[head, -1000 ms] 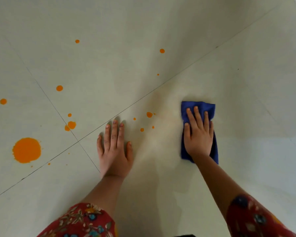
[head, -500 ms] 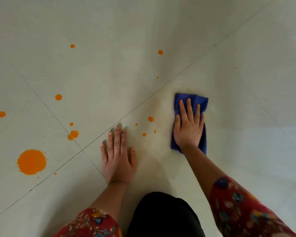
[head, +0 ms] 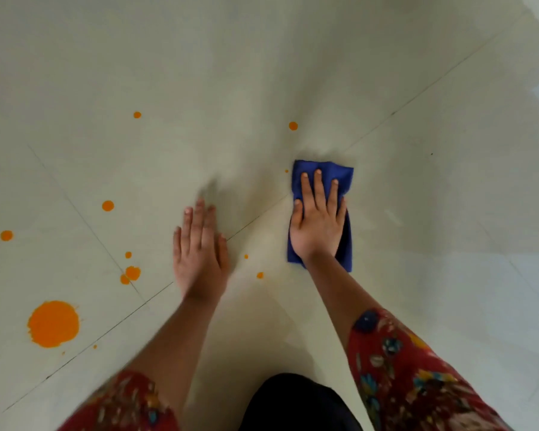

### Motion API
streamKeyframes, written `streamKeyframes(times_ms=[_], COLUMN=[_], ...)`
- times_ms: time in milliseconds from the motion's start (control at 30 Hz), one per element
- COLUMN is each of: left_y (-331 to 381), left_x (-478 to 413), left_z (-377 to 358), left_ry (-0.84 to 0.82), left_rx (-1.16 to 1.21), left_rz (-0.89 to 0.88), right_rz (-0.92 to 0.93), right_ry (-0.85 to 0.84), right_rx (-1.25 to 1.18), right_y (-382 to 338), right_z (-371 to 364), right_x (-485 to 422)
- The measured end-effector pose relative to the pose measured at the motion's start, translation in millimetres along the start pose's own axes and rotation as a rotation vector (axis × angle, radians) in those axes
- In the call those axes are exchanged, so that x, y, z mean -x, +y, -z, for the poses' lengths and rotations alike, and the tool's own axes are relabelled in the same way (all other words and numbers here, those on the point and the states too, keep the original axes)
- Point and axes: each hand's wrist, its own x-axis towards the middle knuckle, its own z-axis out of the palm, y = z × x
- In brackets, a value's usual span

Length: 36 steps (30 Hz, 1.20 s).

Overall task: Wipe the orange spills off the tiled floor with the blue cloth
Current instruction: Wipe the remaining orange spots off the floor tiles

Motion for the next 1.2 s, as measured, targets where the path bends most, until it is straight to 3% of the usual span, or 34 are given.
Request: streamKeyframes(times_ms=[100, 167, 300, 367, 500, 600, 700, 800, 867, 933, 1033, 1100, 1200], left_y=[-5.7, -7.5, -8.5, -8.5, -9.0, -8.5, -7.6, -7.6, -9.2, -10.4, -9.9, -9.3, -9.7], left_x=[-25.7, -24.8, -22.5, -23.6, -23.2, -23.0, -22.3, -24.0, -24.9, -25.0, -24.3, -24.0, -24.8], left_z=[-4.0, -7.4, -8.9, -8.8, -9.4, -8.8, -9.0, -9.9, -10.2, -9.9, -10.5, -10.7, -10.9], left_ry=[-0.019, -0.005, 0.017, 0.023, 0.03, 0.038, 0.033, 0.035, 0.034, 0.033, 0.043, 0.042, 0.031], left_rx=[-0.026, -0.03, -0.041, -0.045, -0.037, -0.032, -0.032, -0.041, -0.045, -0.043, -0.038, -0.039, -0.04], left_rz=[-0.013, -0.015, -0.021, -0.031, -0.034, -0.03, -0.023, -0.023, -0.025, -0.03, -0.027, -0.026, -0.019], right_rz=[0.285, 0.347, -0.021, -0.044, 0.354, 0.566, 0.336, 0.026, 0.088, 0.354, 0.642, 0.569, 0.209], right_ry=[-0.029, -0.042, 0.032, 0.014, -0.039, -0.037, 0.0, 0.051, 0.017, -0.026, -0.067, -0.024, 0.027], right_rx=[0.026, 0.021, -0.01, -0.064, -0.012, 0.015, 0.048, 0.037, 0.016, 0.01, -0.034, -0.022, 0.049], right_y=[15.0, 32.1, 6.8, -25.4, -60.3, -12.7, 37.1, 6.3, -40.8, -70.7, -40.3, 5.5, 33.0], right_z=[1.6, 5.3, 11.1, 13.0, 6.8, 4.7, 10.6, 16.8, 14.1, 6.1, -0.8, 3.7, 9.4], right_x=[9.7, -4.5, -89.7, -132.0, -114.4, -40.0, -49.3, -112.7, -127.8, -97.0, -8.8, 11.6, -33.7])
